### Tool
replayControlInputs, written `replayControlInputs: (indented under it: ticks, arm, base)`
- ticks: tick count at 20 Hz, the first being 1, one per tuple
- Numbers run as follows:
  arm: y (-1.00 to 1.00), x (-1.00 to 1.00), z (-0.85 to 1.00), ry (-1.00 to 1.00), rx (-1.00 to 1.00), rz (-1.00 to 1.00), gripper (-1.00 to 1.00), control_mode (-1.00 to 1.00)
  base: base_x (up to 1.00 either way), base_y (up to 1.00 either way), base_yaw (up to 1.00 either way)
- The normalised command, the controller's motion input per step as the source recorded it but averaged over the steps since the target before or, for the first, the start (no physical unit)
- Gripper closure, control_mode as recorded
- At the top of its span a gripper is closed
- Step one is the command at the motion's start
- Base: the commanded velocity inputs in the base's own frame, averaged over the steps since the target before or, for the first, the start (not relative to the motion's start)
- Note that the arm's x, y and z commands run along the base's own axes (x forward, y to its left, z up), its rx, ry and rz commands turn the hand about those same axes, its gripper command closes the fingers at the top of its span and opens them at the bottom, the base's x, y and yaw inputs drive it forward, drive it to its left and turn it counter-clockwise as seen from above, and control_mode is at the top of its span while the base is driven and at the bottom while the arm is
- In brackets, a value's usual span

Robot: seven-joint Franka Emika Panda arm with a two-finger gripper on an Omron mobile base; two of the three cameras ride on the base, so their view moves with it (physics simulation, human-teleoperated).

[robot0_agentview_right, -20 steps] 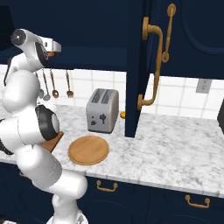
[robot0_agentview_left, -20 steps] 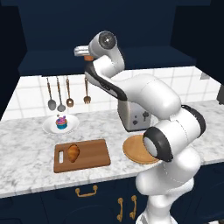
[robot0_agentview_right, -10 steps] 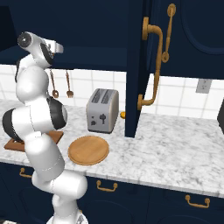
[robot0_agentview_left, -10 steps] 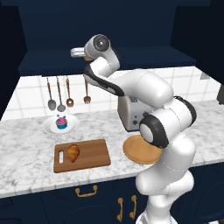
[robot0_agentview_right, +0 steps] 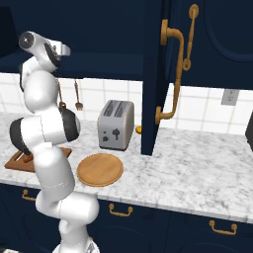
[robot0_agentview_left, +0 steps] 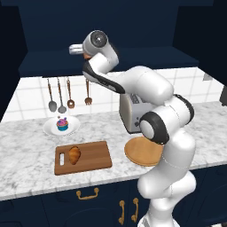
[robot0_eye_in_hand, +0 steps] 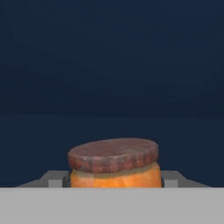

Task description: From the different types of pastries on the counter, select a croissant and place it on the cutting board. Then retrieve a jar of jam from the cabinet and place it alongside the croissant on the cutting board.

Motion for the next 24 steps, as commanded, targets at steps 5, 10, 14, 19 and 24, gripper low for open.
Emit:
replayControlInputs:
  ticks: [5, 10, 14, 19, 24]
  arm:
    - [0.00, -0.76, 0.02, -0.02, 0.05, 0.00, 1.00, -1.00]
    - [-0.02, -0.84, 0.15, -0.11, 0.06, 0.00, 1.00, -1.00]
    - [-0.13, -0.86, 0.43, -0.23, 0.05, 0.00, 1.00, -1.00]
    - [-0.21, -0.92, 0.53, -0.23, 0.03, 0.00, 1.00, -1.00]
    - [-0.36, -1.00, 0.22, -0.08, 0.01, 0.09, 1.00, -1.00]
  base:
    - [0.00, 0.00, 0.00]
    - [0.00, 0.00, 0.00]
    - [0.00, 0.00, 0.00]
    - [0.00, 0.00, 0.00]
    - [0.00, 0.00, 0.00]
